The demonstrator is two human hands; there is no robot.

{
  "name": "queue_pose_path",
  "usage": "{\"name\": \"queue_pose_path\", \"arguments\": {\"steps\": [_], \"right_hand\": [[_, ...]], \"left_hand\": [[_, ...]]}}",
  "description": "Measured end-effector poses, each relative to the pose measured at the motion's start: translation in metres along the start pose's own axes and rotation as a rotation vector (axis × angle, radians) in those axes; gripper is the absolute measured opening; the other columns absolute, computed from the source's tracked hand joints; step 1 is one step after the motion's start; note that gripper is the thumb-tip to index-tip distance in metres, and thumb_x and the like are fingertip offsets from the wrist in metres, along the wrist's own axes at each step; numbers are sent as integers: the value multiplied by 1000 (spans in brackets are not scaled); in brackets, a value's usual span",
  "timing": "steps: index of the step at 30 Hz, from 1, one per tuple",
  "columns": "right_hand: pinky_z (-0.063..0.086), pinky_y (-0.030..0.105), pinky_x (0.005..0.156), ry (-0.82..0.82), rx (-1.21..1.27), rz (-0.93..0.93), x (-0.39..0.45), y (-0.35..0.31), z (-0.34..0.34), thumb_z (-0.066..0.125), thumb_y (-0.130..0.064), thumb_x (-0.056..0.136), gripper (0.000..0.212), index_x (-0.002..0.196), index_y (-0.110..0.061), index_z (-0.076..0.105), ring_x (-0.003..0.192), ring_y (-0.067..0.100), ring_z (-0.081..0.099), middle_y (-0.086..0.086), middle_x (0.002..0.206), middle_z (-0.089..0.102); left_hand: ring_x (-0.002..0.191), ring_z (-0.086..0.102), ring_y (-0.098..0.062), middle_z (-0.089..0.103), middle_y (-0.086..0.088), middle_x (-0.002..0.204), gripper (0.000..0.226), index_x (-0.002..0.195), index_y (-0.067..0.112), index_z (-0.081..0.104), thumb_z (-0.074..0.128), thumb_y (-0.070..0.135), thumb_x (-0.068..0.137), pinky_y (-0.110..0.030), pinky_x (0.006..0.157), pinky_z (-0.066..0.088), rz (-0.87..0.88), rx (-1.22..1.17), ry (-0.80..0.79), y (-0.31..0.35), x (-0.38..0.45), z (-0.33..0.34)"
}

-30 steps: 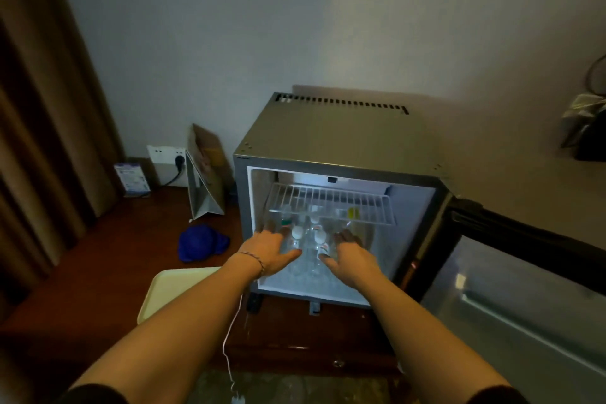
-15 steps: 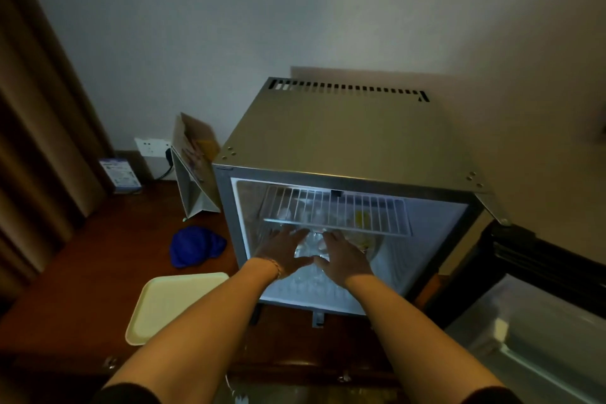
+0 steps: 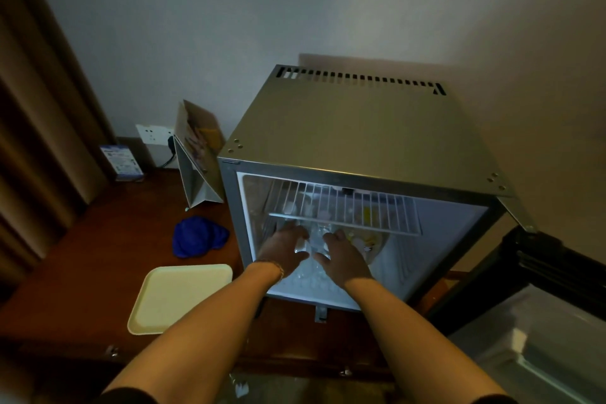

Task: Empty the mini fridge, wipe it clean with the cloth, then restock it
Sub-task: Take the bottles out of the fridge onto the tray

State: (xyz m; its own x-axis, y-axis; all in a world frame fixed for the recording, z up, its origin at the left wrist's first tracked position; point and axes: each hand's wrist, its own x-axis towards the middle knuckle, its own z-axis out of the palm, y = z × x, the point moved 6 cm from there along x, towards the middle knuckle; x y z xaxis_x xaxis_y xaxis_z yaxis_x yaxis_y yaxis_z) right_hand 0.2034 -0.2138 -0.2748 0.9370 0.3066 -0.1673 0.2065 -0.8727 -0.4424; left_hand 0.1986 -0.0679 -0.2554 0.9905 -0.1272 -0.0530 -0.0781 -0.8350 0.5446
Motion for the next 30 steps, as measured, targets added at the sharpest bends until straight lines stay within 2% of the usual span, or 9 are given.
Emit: {"name": "queue_pose_path", "arguments": {"steps": [2, 4, 8, 10, 14, 19, 22, 27, 30], "right_hand": [[46, 42, 92, 1, -7, -1, -3, 2, 3, 51, -36, 103, 47, 139, -6, 45, 112, 32, 55, 16, 141, 40], [47, 42, 90, 5, -18, 6, -6, 4, 5, 51, -33, 104, 40, 133, -6, 48, 107, 32, 55, 15, 137, 42], [47, 43, 93, -7, -41, 15, -9, 2, 8, 49, -28, 103, 35, 131, -7, 50, 110, 33, 55, 12, 139, 39], [49, 42, 92, -10, -50, 1, -11, -4, 8, 49, -29, 102, 35, 131, -9, 51, 109, 32, 56, 10, 139, 39], [50, 40, 88, -33, -107, -44, -20, -22, 10, 49, -32, 102, 35, 130, -11, 51, 108, 31, 57, 9, 136, 40], [53, 43, 89, 31, -118, -109, -48, -54, -2, 58, -34, 95, 34, 123, -15, 58, 102, 31, 61, 7, 131, 49], [54, 42, 84, 109, -132, -149, -69, -79, -16, 56, -33, 96, 34, 124, -13, 59, 103, 32, 61, 9, 130, 52], [53, 44, 82, 169, -153, -164, -104, -120, -21, 56, -32, 96, 27, 114, -12, 58, 100, 28, 58, 6, 121, 50], [52, 43, 81, 165, -167, -172, -119, -149, -10, 58, -31, 95, 23, 108, -12, 56, 98, 28, 58, 6, 116, 49]], "left_hand": [[107, 60, -23, 55, -3, 131, 25, 114, 21, 61, 69, 23, 91, -34, 91, 51, -15, 6, 37, 0, -3, 0], [108, 60, -25, 54, -4, 133, 25, 116, 20, 61, 67, 23, 92, -35, 91, 50, -27, 6, 56, 1, -8, 1], [112, 59, -27, 53, -2, 134, 29, 120, 21, 62, 65, 25, 92, -34, 93, 49, -89, 2, 96, -1, -23, -2], [110, 60, -28, 54, -5, 131, 29, 119, 18, 63, 65, 25, 90, -31, 91, 49, -113, 10, 110, -2, -34, -6], [102, 63, -33, 57, -9, 125, 31, 116, 15, 66, 66, 24, 87, -35, 86, 52, -110, 8, 170, -3, -62, -18], [107, 60, -30, 58, -10, 120, 34, 118, 16, 67, 65, 27, 87, -34, 92, 51, -85, 37, 179, -8, -99, -36], [100, 59, -25, 54, -4, 109, 27, 114, 16, 65, 64, 28, 90, -32, 87, 51, -54, 49, 209, -13, -120, -54], [97, 57, -20, 53, -1, 107, 21, 108, 19, 67, 66, 28, 89, -36, 87, 51, -37, 23, 259, -30, -165, -88], [100, 57, -22, 53, 0, 107, 23, 109, 20, 67, 66, 28, 88, -33, 88, 48, -51, 2, 298, -48, -199, -106]]}}
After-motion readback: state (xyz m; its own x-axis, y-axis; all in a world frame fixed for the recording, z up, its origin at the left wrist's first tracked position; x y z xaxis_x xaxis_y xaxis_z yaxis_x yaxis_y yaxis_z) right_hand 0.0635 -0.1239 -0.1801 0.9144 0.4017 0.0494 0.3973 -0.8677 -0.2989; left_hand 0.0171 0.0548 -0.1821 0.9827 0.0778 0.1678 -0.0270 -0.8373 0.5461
